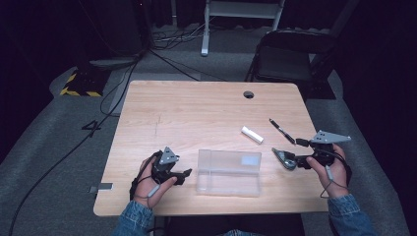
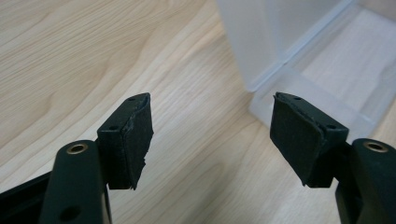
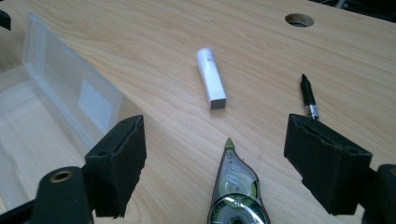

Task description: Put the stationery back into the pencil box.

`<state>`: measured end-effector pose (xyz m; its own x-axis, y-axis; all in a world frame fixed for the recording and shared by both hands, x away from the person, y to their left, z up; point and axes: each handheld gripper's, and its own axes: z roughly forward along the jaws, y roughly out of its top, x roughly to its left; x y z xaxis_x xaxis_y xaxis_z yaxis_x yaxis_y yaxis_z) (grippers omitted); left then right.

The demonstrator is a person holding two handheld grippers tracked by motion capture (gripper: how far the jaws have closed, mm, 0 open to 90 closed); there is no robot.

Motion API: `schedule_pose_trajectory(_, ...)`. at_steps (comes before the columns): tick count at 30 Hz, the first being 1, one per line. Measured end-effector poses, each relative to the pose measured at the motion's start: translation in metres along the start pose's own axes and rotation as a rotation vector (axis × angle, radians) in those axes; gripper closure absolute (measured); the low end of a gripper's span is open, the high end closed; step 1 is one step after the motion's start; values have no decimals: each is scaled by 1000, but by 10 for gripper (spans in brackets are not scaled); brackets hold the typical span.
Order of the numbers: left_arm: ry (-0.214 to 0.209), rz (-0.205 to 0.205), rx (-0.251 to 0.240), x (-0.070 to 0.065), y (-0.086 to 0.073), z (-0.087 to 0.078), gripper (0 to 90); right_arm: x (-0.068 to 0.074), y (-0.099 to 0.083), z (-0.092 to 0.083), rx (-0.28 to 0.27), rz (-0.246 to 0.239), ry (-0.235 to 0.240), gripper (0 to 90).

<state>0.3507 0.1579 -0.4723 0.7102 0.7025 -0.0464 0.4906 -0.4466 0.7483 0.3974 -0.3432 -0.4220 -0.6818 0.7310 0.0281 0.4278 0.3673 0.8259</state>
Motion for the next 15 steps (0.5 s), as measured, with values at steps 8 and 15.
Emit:
schedule_pose_trajectory(8,126,-104,92,20,-24,-3,312,-7,8,6,-6,4,-11,256)
schedule_pose_trajectory(15,187,-135,110,29,-38,-7,295,-15,15,16,32,10,-33,447)
